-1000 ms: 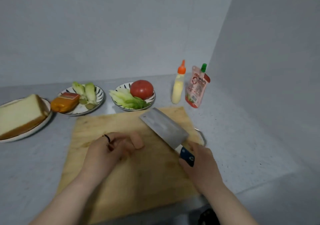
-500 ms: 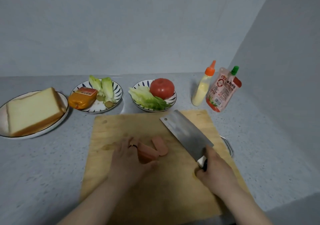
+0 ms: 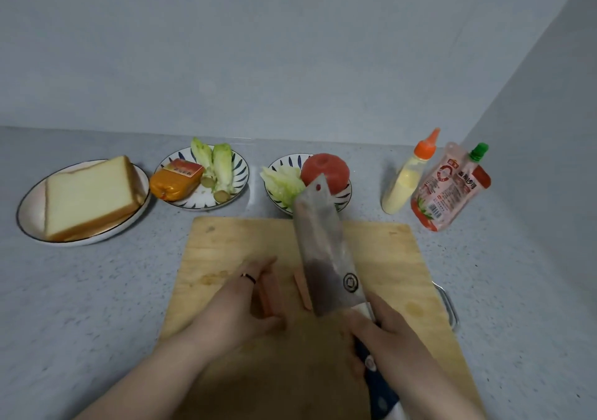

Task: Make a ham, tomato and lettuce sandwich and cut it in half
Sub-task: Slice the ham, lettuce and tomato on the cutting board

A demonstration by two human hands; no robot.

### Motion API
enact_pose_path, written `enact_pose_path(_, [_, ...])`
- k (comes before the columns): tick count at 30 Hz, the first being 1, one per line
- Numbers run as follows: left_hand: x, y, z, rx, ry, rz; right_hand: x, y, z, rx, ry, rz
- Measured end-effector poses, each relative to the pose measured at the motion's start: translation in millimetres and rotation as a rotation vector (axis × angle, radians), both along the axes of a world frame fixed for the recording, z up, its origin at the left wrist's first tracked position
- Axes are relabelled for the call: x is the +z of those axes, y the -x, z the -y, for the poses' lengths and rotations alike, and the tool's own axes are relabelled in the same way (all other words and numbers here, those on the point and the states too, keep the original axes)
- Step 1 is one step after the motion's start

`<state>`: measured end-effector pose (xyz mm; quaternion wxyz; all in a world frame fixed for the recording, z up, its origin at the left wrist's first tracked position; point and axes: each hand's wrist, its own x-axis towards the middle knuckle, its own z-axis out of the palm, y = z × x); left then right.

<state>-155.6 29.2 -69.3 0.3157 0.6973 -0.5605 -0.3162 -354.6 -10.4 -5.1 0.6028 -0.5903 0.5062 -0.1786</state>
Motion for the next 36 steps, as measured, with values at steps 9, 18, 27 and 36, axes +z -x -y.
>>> enact_pose_path(9, [-5,-7,-8,0.028,0.014,0.043,-19,-8,-4,0.054,-0.067,-0.053])
enact_pose_path(18, [-10,4,-9,0.132,0.041,0.123,-18,-14,-3,0.057,0.006,-0.116])
enact_pose_path(27, [-16,3,-9,0.140,0.041,0.116,-10,-20,-13,0.087,0.028,-0.110])
enact_pose_path(36, [-15,8,-6,0.177,0.008,0.154,-7,-22,-14,0.113,0.113,-0.140])
